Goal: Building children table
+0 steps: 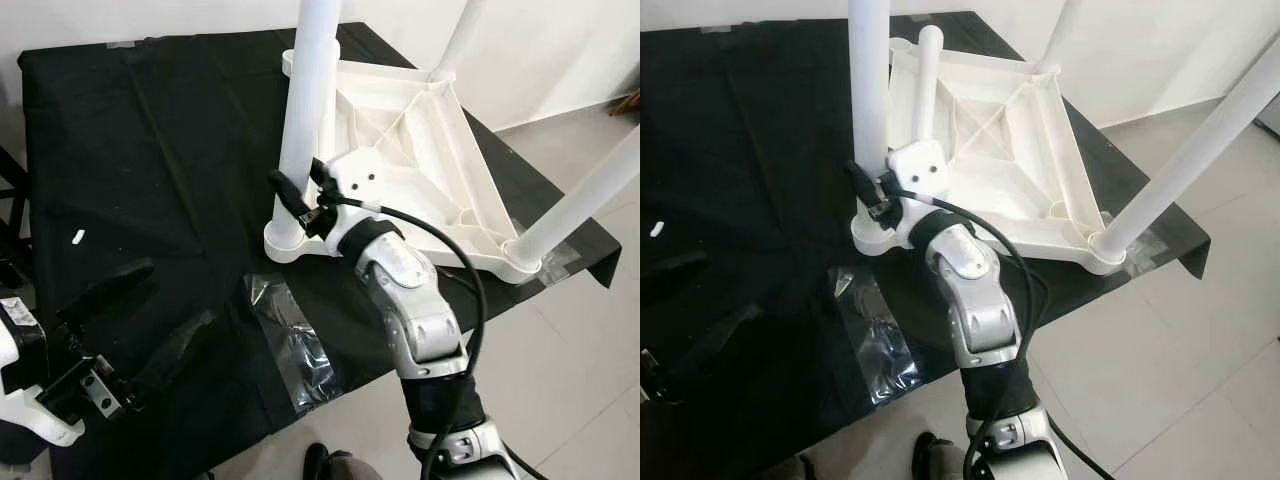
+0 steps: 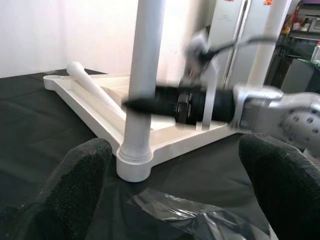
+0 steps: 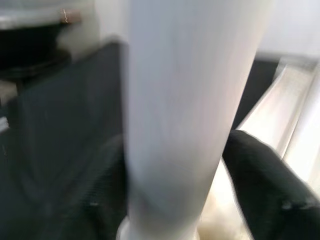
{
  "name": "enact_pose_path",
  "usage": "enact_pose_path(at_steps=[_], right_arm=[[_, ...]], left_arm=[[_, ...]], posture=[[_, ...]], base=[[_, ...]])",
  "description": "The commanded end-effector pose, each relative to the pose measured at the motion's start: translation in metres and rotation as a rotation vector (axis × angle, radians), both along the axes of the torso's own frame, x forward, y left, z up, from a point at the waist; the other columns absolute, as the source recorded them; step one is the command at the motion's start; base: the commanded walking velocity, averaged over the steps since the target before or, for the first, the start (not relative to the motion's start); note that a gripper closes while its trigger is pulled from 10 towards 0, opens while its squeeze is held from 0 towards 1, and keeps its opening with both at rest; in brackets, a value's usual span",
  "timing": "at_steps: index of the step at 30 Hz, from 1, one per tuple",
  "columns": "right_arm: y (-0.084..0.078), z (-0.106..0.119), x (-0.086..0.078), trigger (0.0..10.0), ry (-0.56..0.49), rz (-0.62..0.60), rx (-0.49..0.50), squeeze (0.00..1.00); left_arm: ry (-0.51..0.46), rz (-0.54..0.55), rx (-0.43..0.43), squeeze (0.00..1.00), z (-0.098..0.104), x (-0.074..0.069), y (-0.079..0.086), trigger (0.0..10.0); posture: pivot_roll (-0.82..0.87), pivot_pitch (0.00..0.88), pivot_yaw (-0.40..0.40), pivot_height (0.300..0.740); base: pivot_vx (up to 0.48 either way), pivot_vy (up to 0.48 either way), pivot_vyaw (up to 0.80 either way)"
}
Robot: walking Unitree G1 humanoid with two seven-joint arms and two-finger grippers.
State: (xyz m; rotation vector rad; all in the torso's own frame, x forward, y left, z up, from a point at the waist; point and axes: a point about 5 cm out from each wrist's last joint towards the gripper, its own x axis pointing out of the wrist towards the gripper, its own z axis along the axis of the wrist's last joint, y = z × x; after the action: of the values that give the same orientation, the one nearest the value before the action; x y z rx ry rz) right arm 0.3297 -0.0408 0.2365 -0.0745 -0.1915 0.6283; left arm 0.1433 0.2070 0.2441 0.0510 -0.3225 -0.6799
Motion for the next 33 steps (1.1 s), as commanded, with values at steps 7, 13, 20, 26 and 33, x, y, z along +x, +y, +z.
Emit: enact_pose_path(at_steps=[7,13,20,26,33], right_arm=[[0.008,0.050,0.010,10.0,-0.146,0.423,0.008,1.00],[-0.007,0.059,0.030,10.0,-0.183,0.602,-0.102,0.00],[-0.012,0.083,0.046,10.0,-0.179,0.660,-0.066,0.00],[-0.009,0.074,0.041,3.5,-0.148,0.850,-0.148,0.00],[-0.007,0.062,0.040,0.0,-0.097,0.959,-0.192,0.00]], left_arm=[[0.024,0.000,0.031,0.00,-0.003,-0.002,0.000,10.0],[0.046,0.028,0.031,0.00,-0.006,-0.006,0.004,10.0],[0.052,0.051,0.030,0.00,-0.007,-0.012,0.006,10.0],[0.045,0.064,0.038,0.00,-0.006,-0.014,0.006,10.0],[0.026,0.083,0.046,0.00,-0.002,-0.014,0.008,10.0]], posture=[[0.18,0.244,-0.158,0.740],[0.20,0.260,-0.163,0.740],[0.24,0.268,-0.183,0.740],[0.25,0.274,-0.191,0.740],[0.24,0.276,-0.197,0.740]], base=[[0.000,0.000,0.00],[0.000,0.000,0.00],[0.000,0.000,0.00],[0.000,0.000,0.00],[0.000,0.000,0.00]])
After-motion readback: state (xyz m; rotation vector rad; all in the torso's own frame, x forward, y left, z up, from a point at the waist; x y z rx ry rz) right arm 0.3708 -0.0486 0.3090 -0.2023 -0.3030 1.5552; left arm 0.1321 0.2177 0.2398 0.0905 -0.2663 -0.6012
